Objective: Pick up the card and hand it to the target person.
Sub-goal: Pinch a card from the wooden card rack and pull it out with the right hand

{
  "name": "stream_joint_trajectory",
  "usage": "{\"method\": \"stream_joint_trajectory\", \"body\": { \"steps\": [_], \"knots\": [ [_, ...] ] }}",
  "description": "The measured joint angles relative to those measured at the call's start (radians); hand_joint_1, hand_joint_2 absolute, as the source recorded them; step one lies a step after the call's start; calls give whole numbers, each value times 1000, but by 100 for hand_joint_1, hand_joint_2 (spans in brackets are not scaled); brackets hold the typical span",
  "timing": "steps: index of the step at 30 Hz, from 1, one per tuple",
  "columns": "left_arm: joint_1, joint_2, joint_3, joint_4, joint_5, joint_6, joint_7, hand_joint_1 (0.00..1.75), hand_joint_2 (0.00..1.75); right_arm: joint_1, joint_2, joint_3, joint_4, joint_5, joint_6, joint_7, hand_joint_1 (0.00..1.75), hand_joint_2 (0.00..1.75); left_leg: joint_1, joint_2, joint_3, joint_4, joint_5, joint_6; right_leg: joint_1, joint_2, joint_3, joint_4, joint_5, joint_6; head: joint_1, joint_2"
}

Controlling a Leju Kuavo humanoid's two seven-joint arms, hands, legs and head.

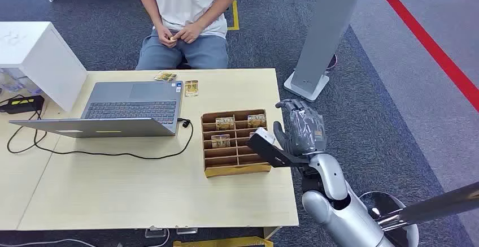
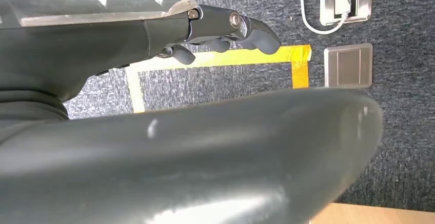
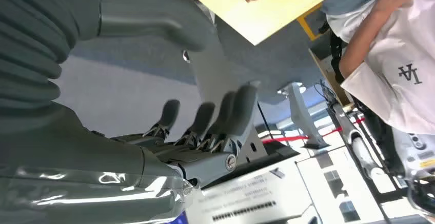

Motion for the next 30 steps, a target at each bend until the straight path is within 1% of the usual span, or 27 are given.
{"method": "stream_joint_trajectory", "body": {
  "steps": [2, 5, 8, 11, 12, 14, 18, 22, 25, 27, 29, 30],
  "knots": [
    [0, 0, 0, 0, 0, 0, -2, 0, 0, -13, 0, 13, 6, 14, 12, 3, 99, 175, 0, 0, 0, 0, 0, 0, 0, 0, 0, 0, 0, 0, 0, 0],
    [-1, 0, 0, 0, 1, 0, -9, 0, 0, -49, -1, 51, 30, 42, 38, 13, 84, 175, 0, 0, 0, 0, 0, 0, 0, 0, 0, 0, 0, 0, 0, 0],
    [-1, 1, 1, 0, 2, 0, -13, 0, 0, -76, -1, 86, 62, 59, 50, 23, 76, 175, 0, 0, -1, 0, 0, 0, 0, 0, 0, 0, 0, 0, 1, 0],
    [-3, 3, 2, 0, 2, 0, -15, 0, 0, -99, -1, 118, 97, 70, 57, 31, 59, 175, 0, 0, -1, 0, 0, 0, 0, 0, 0, 0, 0, 0, 1, 0],
    [-3, 4, 2, 0, 2, 0, -15, 0, 0, -104, -1, 126, 107, 71, 59, 33, 50, 175, 0, 0, -1, 0, 0, 0, 0, 0, 0, 0, 0, 0, 2, 0],
    [-4, 5, 3, 0, 2, 0, -15, 0, 0, -111, -1, 139, 126, 76, 61, 40, 42, 175, 0, 0, -1, 0, 0, 0, 0, 0, 0, 0, 0, 0, 1, 0],
    [-5, 6, 4, 0, 3, 1, -16, 0, 0, -134, -1, 166, 177, 89, 62, 68, 47, 175, 0, 0, -1, 0, 0, 0, 0, 0, 0, 0, 0, 0, 0, 0],
    [-5, 7, 5, 0, 3, 4, -16, 0, 0, -149, -3, 187, 223, 84, 59, 82, 59, 175, 0, 0, -1, 0, 0, 0, 0, 0, 0, 0, 0, 0, 0, 0],
    [-4, 8, 6, 0, 3, 7, -16, 0, 0, -155, -4, 199, 249, 79, 54, 88, 58, 175, 0, 0, -1, 0, 0, 0, 0, 0, 0, 0, 0, 0, 1, 0],
    [-4, 9, 6, 0, 3, 8, -16, 0, 0, -159, -5, 208, 261, 75, 52, 92, 62, 175, 0, 0, -1, 0, 0, 0, 0, 0, -1, 0, 0, 0, 0, 0],
    [-4, 9, 6, 0, 3, 9, -16, 0, 0, -161, -7, 215, 269, 72, 51, 97, 75, 175, 0, 0, -1, 0, 0, 0, 0, 0, -1, 0, 0, 0, 0, 0],
    [-4, 9, 6, 0, 4, 9, -16, 0, 0, -161, -7, 218, 272, 71, 51, 99, 80, 175, 0, 0, -1, 0, 0, 0, 0, 0, -1, 0, 0, 0, 0, 0]
  ]
}}
